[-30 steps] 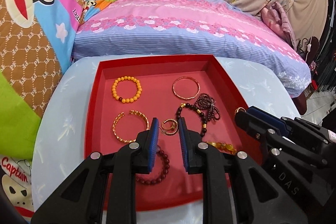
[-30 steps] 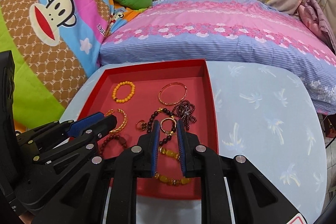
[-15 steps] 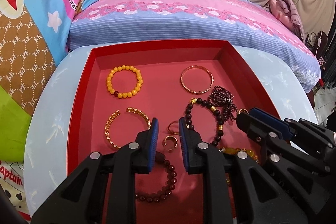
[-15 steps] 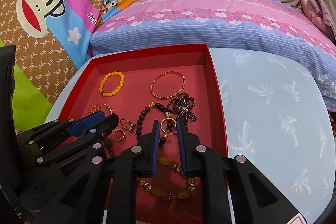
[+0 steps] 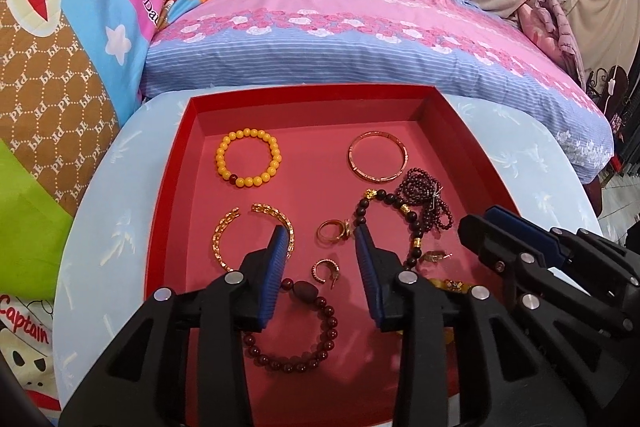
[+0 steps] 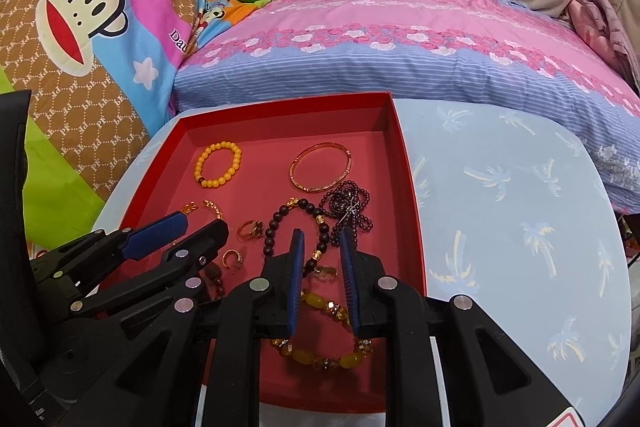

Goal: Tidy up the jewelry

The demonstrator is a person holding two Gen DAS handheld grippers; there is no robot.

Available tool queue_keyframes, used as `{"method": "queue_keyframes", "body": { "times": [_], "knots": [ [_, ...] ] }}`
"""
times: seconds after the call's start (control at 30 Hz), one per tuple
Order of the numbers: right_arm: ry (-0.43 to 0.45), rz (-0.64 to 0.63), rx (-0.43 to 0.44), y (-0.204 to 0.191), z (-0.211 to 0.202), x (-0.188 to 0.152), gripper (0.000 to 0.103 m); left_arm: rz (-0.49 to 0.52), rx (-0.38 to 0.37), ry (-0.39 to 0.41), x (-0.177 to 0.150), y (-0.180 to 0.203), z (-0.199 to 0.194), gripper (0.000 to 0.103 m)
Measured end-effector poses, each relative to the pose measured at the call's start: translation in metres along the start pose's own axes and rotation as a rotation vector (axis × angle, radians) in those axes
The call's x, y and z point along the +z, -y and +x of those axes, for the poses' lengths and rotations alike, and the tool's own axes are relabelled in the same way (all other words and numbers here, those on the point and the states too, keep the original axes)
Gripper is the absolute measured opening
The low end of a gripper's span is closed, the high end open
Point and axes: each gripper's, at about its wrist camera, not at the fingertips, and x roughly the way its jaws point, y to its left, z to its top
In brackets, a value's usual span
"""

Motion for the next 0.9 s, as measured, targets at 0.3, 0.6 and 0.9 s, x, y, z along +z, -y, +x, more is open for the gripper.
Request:
{"method": "queue_keyframes", "body": {
  "times": [0.3,0.6,0.9],
  "knots": [
    [0.035,-0.001,-0.027,-0.002,-0.027,0.0,0.036,-0.033,0.034,0.035,-0.001,-0.007,-0.028,0.051],
    [0.073,0.009,-0.045,-0.002,-0.06,-0.012,0.058,-0.034,0.055,0.067,-0.012,-0.011,-0.061,0.064],
    [0.095,0.019,-0.08,-0.003,-0.089,-0.031,0.074,-0.069,0.08,0.078,-0.032,-0.017,-0.087,0.083]
  ]
}}
